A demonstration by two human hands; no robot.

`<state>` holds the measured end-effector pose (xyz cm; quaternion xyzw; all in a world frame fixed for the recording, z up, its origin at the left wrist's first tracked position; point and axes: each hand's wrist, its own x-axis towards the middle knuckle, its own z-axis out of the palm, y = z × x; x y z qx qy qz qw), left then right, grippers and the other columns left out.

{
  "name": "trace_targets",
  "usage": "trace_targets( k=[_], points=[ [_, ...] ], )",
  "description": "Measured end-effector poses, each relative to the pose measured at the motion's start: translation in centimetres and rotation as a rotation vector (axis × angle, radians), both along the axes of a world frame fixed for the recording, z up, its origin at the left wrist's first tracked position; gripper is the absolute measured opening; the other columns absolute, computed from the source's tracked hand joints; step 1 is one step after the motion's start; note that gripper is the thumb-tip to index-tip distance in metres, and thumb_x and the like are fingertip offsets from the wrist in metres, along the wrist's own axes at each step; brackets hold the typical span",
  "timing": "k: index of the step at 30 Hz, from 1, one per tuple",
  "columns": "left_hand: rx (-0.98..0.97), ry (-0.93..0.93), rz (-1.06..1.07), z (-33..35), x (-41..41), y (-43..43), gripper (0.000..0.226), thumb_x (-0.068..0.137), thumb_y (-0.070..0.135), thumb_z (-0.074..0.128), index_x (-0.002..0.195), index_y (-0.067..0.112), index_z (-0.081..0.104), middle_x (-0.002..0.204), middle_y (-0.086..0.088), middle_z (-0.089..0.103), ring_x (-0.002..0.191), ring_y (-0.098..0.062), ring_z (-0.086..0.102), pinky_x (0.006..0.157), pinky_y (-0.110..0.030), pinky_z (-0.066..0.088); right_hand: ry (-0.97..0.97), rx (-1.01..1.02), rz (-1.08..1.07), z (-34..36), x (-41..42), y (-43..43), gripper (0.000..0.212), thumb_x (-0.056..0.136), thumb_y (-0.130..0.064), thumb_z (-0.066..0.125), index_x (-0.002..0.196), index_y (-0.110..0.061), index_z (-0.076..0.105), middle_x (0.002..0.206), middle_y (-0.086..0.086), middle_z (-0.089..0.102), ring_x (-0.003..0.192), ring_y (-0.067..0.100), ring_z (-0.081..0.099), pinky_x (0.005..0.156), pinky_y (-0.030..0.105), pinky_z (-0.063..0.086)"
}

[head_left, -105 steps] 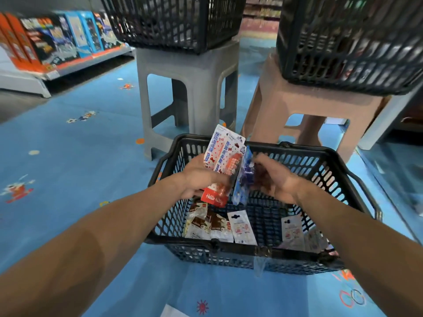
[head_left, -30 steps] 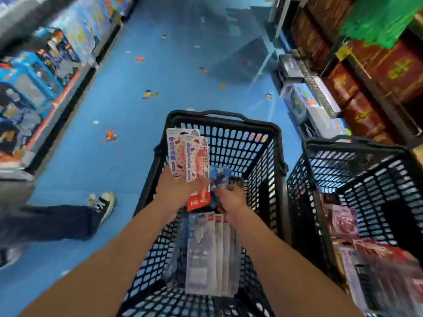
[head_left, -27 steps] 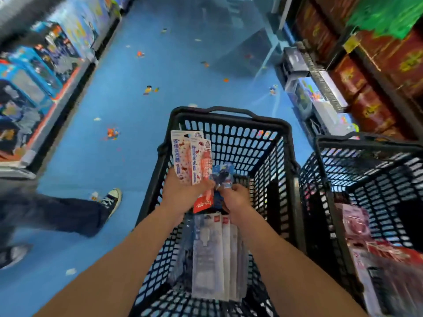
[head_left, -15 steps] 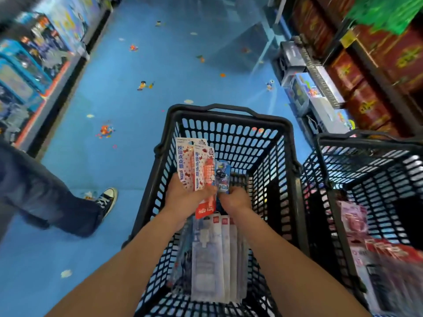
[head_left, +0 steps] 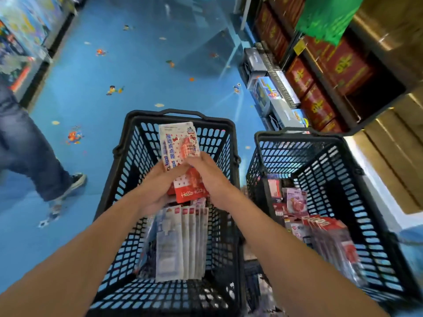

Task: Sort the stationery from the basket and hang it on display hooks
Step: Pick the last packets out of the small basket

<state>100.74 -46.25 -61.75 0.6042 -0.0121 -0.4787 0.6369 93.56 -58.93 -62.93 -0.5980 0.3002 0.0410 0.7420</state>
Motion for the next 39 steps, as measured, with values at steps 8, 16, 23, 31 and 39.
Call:
trace_targets(
  k=[8, 16, 23, 31, 39],
  points=[
    [0.014, -0.180, -0.149, 6.8, -5.8, -10.0, 0.044, 0.098, 0.029, 0.055, 0.139, 0.017, 0.045, 0.112, -0.009, 0.076, 0.097, -0.024, 0.077, 0.073, -0.042, 0.062, -0.217, 0.021, -0.174, 7.3, -7.9, -9.1, 0.035, 0.099, -0.024, 0.066, 0.131, -0.016, 0.056, 0.119, 0.011, 0.074, 0.107, 0.032, 0.072, 0.093, 0.046, 0.059],
    [0.168, -0.225, -0.214, 4.7, -16.8, -25.8, 0.063, 0.096, 0.039, 0.046, 0.150, 0.019, 0.022, 0.125, -0.009, 0.063, 0.099, -0.025, 0.068, 0.091, -0.049, 0.059, -0.126, 0.032, -0.265, 5.4, -19.9, -23.4, 0.040, 0.100, -0.023, 0.064, 0.137, -0.011, 0.053, 0.118, 0.013, 0.074, 0.106, 0.032, 0.073, 0.083, 0.046, 0.061],
    [0.375, -0.191, -0.333, -4.7, -21.6, -34.3, 0.075, 0.107, 0.040, 0.034, 0.164, 0.015, -0.008, 0.171, -0.009, 0.012, 0.153, -0.030, 0.022, 0.122, -0.047, 0.023, 0.077, -0.015, -0.256, -3.9, -24.1, -30.7, 0.050, 0.096, -0.033, 0.068, 0.134, -0.004, 0.054, 0.115, 0.023, 0.071, 0.100, 0.036, 0.074, 0.079, 0.048, 0.063],
    [0.541, -0.222, -0.395, -17.4, -20.0, -36.9, 0.077, 0.081, 0.051, 0.045, 0.151, 0.018, 0.043, 0.153, -0.015, 0.048, 0.137, -0.034, 0.049, 0.113, -0.052, 0.042, 0.289, -0.064, -0.253, -12.5, -22.4, -32.5, 0.038, 0.093, -0.042, 0.071, 0.115, -0.020, 0.049, 0.104, 0.005, 0.067, 0.085, 0.014, 0.067, 0.065, 0.024, 0.059],
    [0.599, -0.404, -0.499, -17.8, -21.2, -36.7, 0.076, 0.104, 0.026, 0.049, 0.161, 0.000, 0.006, 0.152, -0.018, 0.046, 0.127, -0.033, 0.054, 0.093, -0.032, 0.048, 0.475, -0.361, -0.216, -15.4, -21.0, -31.8, 0.032, 0.090, -0.041, 0.064, 0.111, -0.018, 0.066, 0.108, 0.005, 0.073, 0.097, 0.025, 0.069, 0.090, 0.039, 0.057]
  ],
)
